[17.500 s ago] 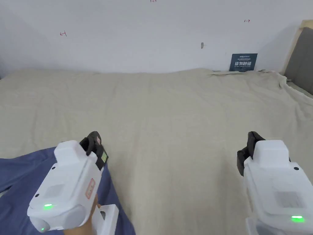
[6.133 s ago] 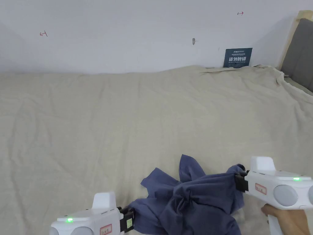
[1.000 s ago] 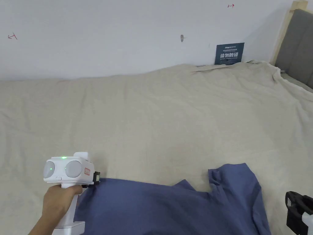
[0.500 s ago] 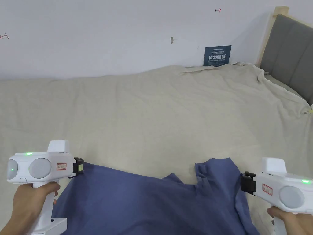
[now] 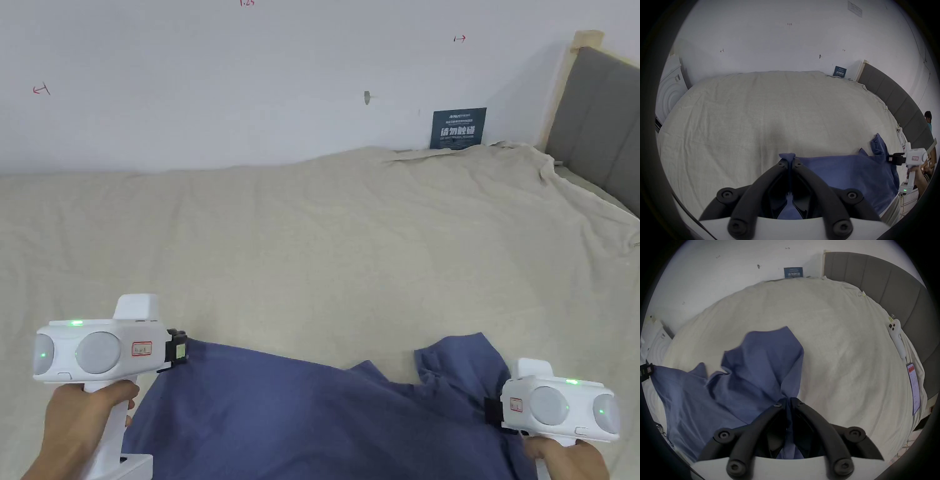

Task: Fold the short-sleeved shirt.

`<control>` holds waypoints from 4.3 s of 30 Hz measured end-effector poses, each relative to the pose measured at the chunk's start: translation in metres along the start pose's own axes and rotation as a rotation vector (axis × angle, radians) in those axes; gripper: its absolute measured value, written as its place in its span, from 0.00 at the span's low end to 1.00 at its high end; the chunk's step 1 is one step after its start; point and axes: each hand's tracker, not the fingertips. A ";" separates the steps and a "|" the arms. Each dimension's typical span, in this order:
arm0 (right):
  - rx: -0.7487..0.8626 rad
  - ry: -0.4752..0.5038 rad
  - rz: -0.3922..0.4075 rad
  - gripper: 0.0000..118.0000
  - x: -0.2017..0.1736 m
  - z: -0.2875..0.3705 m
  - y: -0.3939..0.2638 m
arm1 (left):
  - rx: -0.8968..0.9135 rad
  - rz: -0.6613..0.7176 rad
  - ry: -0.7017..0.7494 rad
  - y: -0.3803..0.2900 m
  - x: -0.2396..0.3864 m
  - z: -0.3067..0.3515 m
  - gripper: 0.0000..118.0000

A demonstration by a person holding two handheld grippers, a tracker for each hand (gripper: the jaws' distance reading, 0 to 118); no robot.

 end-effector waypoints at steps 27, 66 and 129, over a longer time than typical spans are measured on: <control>0.647 0.303 0.147 0.04 -0.034 0.247 0.152 | 0.357 0.066 0.153 0.114 -0.042 0.144 0.01; 0.590 0.196 0.183 0.04 -0.046 0.154 0.192 | 0.269 0.003 0.224 0.130 -0.038 0.052 0.01; 0.324 0.167 0.028 0.87 0.013 0.202 -0.163 | 0.126 0.187 0.201 -0.240 -0.022 0.148 0.98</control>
